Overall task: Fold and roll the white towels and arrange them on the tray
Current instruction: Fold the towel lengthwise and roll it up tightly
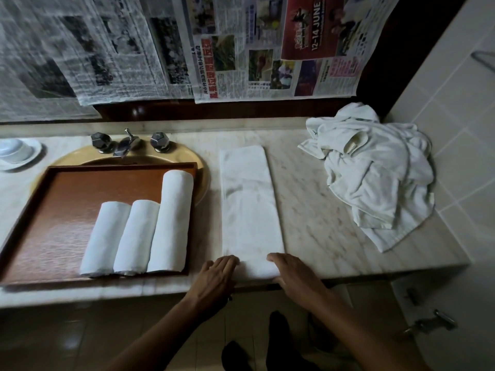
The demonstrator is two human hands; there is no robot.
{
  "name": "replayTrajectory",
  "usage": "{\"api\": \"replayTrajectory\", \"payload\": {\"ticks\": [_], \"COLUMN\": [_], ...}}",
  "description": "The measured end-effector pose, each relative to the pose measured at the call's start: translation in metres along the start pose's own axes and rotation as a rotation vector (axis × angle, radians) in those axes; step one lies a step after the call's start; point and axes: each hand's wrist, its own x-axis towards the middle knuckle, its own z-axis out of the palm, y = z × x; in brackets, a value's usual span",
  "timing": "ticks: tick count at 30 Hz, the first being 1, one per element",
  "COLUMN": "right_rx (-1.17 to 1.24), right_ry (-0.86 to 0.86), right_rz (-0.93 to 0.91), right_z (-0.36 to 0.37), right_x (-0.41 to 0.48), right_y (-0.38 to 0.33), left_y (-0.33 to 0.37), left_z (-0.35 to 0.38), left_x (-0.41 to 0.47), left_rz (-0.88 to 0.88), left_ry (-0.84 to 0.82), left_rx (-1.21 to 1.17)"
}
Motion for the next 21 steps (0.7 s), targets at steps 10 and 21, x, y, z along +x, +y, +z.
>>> {"api": "replayTrajectory", "payload": {"ticks": [10, 21], "right_rx": [0.027, -0.295], "right_ry": [0.095, 0.102], "right_rz": [0.039, 0.046], "right_z": [-0.004, 0.026], "right_x": [-0.01, -0.019], "right_y": [0.009, -0.043], "left_y": [-0.003, -0.014], "left_z": [-0.01, -0.039], "left_x": [-0.006, 0.024], "left_rz": [-0.176, -0.277], "left_ry": [0.039, -0.146], "left_rx": [-0.307, -0.33]}}
